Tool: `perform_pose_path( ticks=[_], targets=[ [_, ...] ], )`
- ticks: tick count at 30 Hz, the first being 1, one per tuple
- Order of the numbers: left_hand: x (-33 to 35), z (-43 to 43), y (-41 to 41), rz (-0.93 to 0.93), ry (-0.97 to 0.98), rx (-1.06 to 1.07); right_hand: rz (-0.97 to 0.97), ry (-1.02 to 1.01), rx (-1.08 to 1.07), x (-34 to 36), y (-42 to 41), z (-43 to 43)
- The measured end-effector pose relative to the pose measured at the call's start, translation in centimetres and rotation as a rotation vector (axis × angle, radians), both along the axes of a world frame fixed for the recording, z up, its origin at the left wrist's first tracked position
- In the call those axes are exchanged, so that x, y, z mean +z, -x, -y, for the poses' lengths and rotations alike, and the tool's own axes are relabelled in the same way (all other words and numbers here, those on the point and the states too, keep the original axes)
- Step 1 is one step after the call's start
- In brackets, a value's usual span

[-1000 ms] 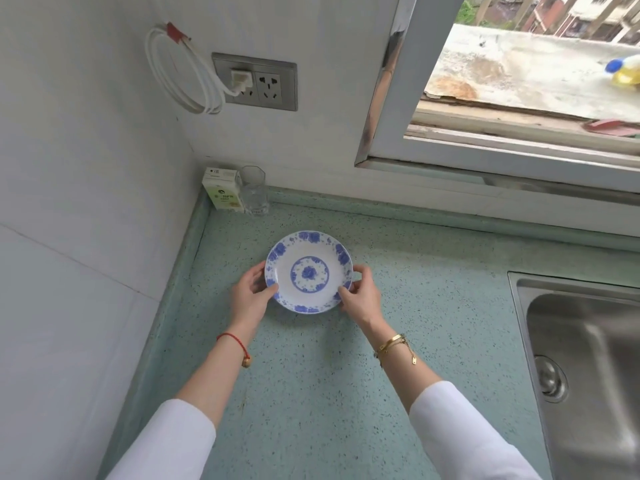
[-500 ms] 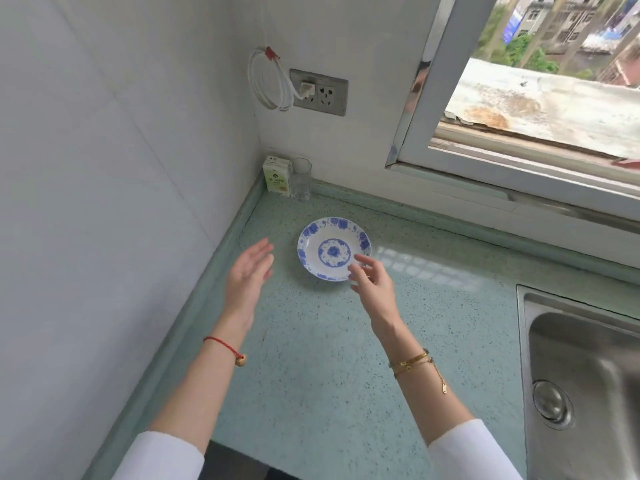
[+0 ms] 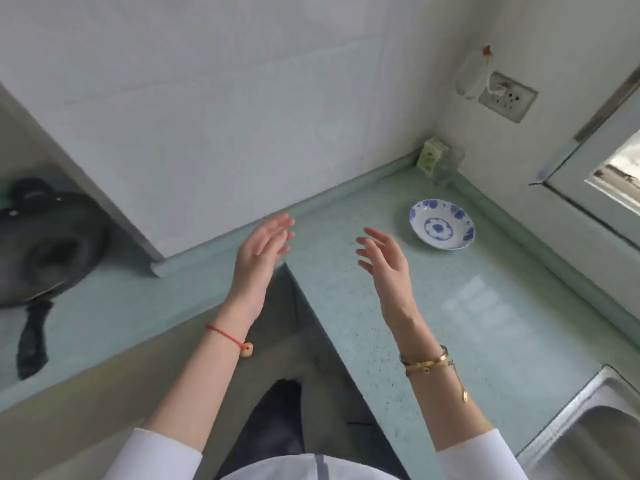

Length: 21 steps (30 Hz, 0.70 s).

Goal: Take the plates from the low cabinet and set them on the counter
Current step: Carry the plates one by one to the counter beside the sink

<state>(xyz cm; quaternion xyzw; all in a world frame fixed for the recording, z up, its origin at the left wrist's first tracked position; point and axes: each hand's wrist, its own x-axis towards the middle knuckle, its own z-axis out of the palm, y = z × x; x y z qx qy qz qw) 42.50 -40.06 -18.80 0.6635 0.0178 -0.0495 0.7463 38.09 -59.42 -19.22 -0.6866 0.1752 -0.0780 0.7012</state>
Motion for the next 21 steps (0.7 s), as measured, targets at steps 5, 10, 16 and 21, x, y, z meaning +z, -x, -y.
perform_pose_path(
  ticks=[5, 10, 16, 21],
  targets=[
    [0.2, -8.2, 11.0, -0.001, -0.016, 0.278, 0.001, 0.009, 0.293, 0.5, 3.9, -8.1],
    [1.5, -15.2, 21.8, 0.006, -0.042, 0.572, 0.007, 0.012, 0.602, 1.3, 8.2, -17.2],
    [2.4, -22.2, 35.5, 0.009, -0.027, 0.962, -0.019, -0.01, 0.995, 2.1, 16.2, -28.7],
    [3.1, -26.3, 47.1, 0.004, 0.003, 1.256, -0.025, -0.02, 1.261, 2.6, 24.9, -37.7]
  ],
)
